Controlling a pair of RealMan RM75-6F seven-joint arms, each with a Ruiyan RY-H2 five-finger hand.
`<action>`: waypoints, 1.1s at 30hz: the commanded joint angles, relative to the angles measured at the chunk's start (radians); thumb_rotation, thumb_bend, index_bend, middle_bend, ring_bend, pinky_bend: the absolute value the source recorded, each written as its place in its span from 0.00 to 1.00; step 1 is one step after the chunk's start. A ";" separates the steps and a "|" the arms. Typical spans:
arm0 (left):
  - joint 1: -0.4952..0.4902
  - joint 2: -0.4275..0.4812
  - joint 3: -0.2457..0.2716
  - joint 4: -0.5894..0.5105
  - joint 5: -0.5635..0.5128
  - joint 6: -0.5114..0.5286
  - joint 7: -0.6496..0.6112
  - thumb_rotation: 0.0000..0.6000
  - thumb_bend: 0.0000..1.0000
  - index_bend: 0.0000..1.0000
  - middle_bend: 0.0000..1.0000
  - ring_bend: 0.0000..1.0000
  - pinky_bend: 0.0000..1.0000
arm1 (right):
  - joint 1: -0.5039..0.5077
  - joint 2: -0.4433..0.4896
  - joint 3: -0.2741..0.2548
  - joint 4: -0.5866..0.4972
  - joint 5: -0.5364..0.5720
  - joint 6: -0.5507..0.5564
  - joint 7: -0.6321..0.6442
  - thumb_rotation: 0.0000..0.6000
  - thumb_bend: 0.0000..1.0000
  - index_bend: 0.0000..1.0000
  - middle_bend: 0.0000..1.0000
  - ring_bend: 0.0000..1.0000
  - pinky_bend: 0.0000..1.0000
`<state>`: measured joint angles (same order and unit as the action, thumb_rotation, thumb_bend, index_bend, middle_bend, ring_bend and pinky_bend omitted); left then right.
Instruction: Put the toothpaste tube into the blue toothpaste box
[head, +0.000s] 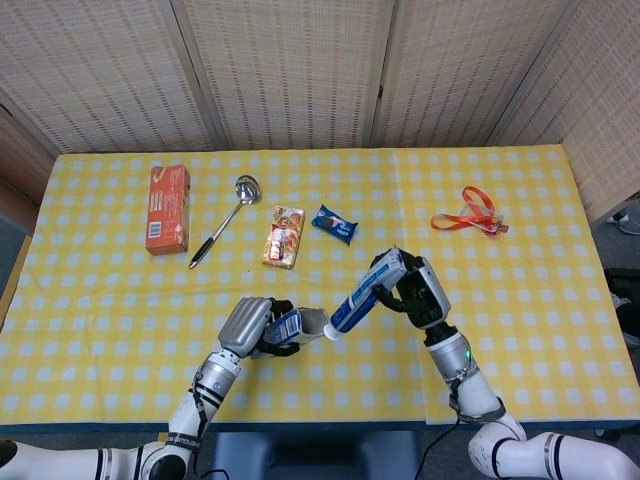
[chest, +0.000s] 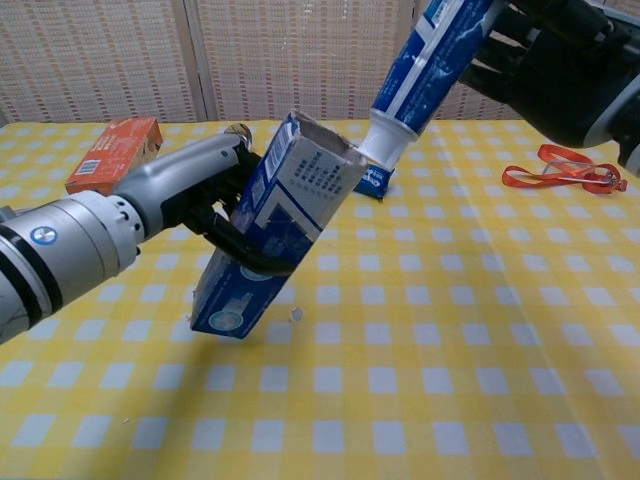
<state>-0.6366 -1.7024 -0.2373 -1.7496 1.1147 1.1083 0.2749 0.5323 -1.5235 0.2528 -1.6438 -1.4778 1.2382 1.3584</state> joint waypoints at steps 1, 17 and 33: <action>-0.002 -0.004 0.004 0.007 0.006 0.008 0.006 1.00 0.13 0.66 0.67 0.57 0.56 | 0.002 -0.001 0.003 0.010 0.000 0.003 -0.013 1.00 0.62 0.78 0.66 0.82 0.87; -0.016 -0.039 0.002 0.034 -0.017 0.026 0.022 1.00 0.13 0.66 0.67 0.56 0.58 | 0.026 -0.047 0.002 0.079 0.001 -0.021 0.025 1.00 0.62 0.78 0.66 0.81 0.87; -0.022 -0.015 -0.021 0.010 -0.102 -0.033 -0.047 1.00 0.13 0.63 0.67 0.55 0.60 | 0.034 -0.029 0.015 0.062 0.002 -0.024 0.079 1.00 0.62 0.78 0.66 0.81 0.87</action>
<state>-0.6580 -1.7177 -0.2581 -1.7391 1.0128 1.0759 0.2286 0.5649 -1.5522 0.2680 -1.5834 -1.4773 1.2152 1.4361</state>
